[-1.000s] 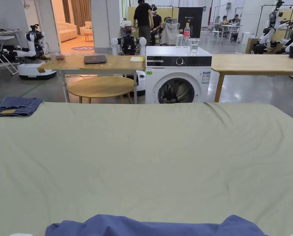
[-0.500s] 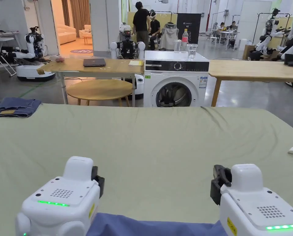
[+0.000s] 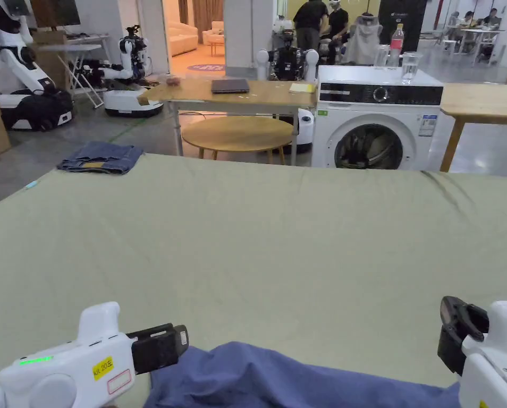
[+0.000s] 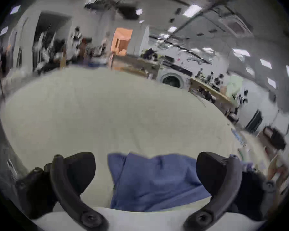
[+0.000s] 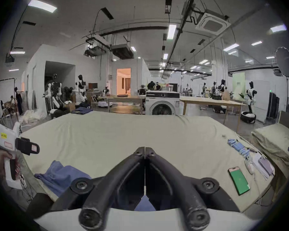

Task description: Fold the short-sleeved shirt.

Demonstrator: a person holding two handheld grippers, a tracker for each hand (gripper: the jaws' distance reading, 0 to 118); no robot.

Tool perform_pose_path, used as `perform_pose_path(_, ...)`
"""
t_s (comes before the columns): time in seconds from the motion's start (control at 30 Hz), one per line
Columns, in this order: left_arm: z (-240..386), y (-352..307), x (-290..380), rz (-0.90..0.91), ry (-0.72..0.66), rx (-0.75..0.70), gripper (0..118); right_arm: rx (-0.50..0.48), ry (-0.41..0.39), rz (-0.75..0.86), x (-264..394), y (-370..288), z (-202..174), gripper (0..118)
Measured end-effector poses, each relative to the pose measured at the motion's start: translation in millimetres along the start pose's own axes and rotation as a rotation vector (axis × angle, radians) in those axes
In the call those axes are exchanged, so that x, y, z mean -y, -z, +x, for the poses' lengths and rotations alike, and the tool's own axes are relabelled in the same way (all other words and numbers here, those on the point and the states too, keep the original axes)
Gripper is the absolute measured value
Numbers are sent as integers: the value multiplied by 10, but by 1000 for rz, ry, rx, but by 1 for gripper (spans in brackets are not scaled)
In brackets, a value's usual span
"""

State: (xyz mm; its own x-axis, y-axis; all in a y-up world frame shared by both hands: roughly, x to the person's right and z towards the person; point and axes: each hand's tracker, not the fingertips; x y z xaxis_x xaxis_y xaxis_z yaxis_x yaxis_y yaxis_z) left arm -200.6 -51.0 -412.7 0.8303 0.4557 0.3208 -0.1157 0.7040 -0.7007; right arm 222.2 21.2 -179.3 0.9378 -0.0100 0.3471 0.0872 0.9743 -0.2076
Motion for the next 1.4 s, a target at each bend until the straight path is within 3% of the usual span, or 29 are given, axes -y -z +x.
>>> perform_pose_path(0.07, -465, 109, 89, -70, -218, 102, 118, -8, 13, -17, 55, 41, -51, 0)
perform_pose_path(0.2, -1041, 493, 395, -172, -493, 219, 118, -16, 10, -39, 106, 91, -81, 0)
perform_pose_path(0.23, -1057, 616, 491, -191, -533, 308, 118, -16, 9, -42, 105, 102, -77, 0)
perform_pose_path(0.3, -893, 662, 425, -149, -455, 347, 118, -13, 13, -44, 97, 121, -63, 0)
perform_pose_path(0.4, -679, 979, 440, -278, -576, 560, 114, -15, 47, -42, 97, 151, -62, 0)
perform_pose_path(0.43, -634, 1104, 493, -299, -624, 581, 104, -14, 54, -44, 101, 169, -65, 0)
perform_pose_path(0.47, -605, 1175, 542, -278, -646, 532, 78, -14, 56, -48, 114, 181, -67, 0)
perform_pose_path(0.5, -561, 1241, 608, -263, -669, 472, 25, -13, 54, -52, 122, 190, -76, 0)
perform_pose_path(0.53, -565, 1319, 663, -276, -693, 405, 7, -14, 50, -55, 126, 190, -80, 0)
perform_pose_path(0.63, -517, 1169, 676, -190, -711, 411, 7, -16, 36, -63, 134, 186, -85, 0)
perform_pose_path(0.8, -471, 670, 201, -22, -458, 171, 7, -30, 29, -80, 159, 201, -72, 0)
perform_pose_path(0.93, 36, 441, -114, -22, 51, -124, 7, -43, 35, -90, 185, 210, -89, 0)
perform_pose_path(1.07, 894, 385, -9, -4, 366, -162, 7, -49, 40, -94, 243, 194, -113, 0)
perform_pose_path(1.13, 1469, 482, 186, -19, 567, -189, 7, -55, 42, -99, 285, 178, -111, 0)
perform_pose_path(1.23, 2130, 739, 633, -74, 762, -159, 7, -50, 35, -111, 356, 137, -83, 0)
perform_pose_path(1.4, 2544, 1246, 1283, -208, 915, -203, 7, -29, 34, -140, 472, 44, 89, 0)
